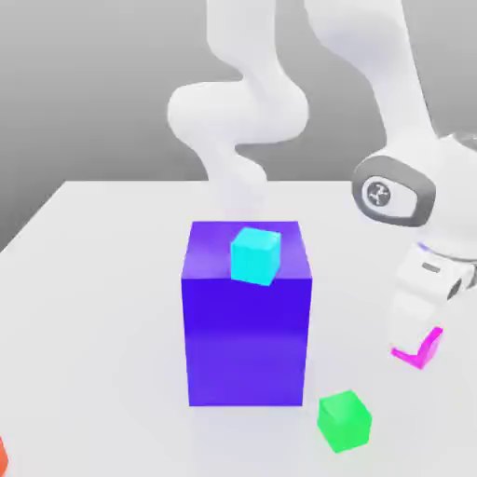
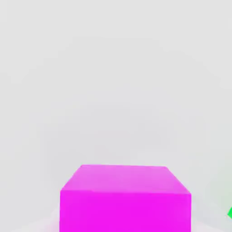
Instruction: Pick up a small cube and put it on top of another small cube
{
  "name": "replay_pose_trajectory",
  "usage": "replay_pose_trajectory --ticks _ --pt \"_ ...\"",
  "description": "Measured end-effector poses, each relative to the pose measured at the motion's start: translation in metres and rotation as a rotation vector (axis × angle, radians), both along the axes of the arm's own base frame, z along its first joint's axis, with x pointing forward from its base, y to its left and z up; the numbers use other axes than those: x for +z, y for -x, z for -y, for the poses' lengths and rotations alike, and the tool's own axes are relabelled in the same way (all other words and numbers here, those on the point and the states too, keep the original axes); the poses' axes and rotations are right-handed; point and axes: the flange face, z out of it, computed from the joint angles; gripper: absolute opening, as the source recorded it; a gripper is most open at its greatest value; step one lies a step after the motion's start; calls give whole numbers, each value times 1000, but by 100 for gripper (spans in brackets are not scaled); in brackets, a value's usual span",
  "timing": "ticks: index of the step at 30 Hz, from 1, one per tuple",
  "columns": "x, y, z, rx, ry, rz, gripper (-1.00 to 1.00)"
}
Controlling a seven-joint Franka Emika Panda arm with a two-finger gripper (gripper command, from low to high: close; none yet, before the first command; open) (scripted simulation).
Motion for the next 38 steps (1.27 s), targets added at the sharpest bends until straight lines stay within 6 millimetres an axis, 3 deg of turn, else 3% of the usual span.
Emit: replay_pose_trajectory --ticks 21,26,27,34,38 --pt "43 -67 107 425 -74 -16 -100" --pt "-2 -70 109 454 -82 -14 -100" --pt "-13 -70 110 453 -81 -14 100" --pt "-15 -70 110 454 -82 -13 100" --pt "25 -71 109 455 -82 -13 100"
